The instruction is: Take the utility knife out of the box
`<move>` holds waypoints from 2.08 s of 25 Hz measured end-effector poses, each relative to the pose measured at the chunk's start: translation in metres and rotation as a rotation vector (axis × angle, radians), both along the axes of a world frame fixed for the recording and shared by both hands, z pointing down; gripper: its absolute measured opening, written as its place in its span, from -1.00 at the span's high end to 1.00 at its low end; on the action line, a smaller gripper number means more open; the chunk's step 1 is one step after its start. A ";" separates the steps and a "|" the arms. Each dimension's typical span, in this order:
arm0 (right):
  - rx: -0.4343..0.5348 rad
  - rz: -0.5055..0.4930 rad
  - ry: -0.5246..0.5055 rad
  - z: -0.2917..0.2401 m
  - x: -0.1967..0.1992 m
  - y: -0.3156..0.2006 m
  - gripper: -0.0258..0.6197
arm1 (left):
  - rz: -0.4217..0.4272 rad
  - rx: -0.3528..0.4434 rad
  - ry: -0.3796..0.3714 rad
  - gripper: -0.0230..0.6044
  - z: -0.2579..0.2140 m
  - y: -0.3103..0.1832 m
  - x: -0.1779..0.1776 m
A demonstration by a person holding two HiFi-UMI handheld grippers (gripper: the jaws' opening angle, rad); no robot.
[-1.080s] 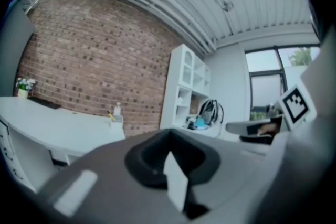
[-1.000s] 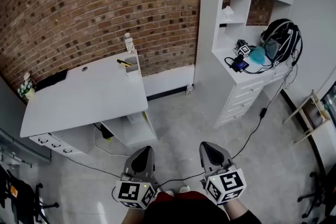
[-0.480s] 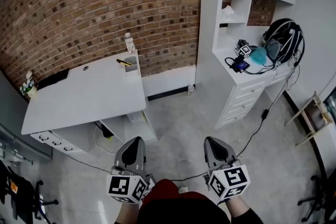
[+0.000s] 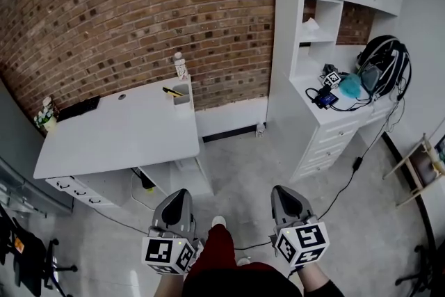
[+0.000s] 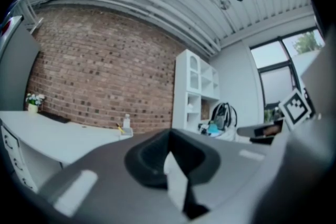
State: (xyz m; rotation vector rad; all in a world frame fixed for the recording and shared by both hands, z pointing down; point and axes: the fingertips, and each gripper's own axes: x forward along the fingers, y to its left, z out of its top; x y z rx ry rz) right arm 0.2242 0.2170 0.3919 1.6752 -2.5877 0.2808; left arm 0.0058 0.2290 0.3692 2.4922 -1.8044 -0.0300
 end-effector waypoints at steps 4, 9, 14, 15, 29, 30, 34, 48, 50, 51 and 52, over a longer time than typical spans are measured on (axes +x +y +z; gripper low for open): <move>0.008 -0.012 0.008 -0.003 -0.003 -0.012 0.90 | -0.015 -0.009 0.003 0.92 0.004 -0.012 -0.004; 0.007 -0.009 0.012 -0.002 -0.005 -0.030 0.90 | -0.013 -0.019 0.004 0.92 0.010 -0.029 -0.005; -0.009 -0.026 0.027 0.004 -0.017 -0.048 0.90 | -0.023 -0.034 0.010 0.92 0.017 -0.051 -0.014; -0.014 -0.028 0.030 0.005 -0.019 -0.053 0.90 | -0.025 -0.037 0.013 0.92 0.018 -0.057 -0.015; -0.079 -0.073 0.051 0.026 -0.062 -0.128 0.90 | -0.033 -0.079 0.023 0.92 0.035 -0.136 -0.043; -0.082 -0.079 0.053 0.026 -0.066 -0.134 0.90 | -0.034 -0.083 0.023 0.92 0.036 -0.142 -0.046; -0.091 -0.095 0.061 0.029 -0.082 -0.159 0.90 | -0.037 -0.094 0.023 0.92 0.039 -0.166 -0.058; -0.124 -0.137 0.078 0.031 -0.141 -0.244 0.90 | -0.044 -0.126 0.030 0.92 0.043 -0.249 -0.105; -0.127 -0.134 0.077 0.028 -0.147 -0.256 0.90 | -0.041 -0.128 0.029 0.92 0.042 -0.262 -0.111; -0.127 -0.133 0.077 0.028 -0.150 -0.263 0.90 | -0.039 -0.129 0.028 0.92 0.042 -0.268 -0.114; -0.128 -0.132 0.076 0.028 -0.154 -0.269 0.90 | -0.037 -0.130 0.027 0.92 0.042 -0.275 -0.117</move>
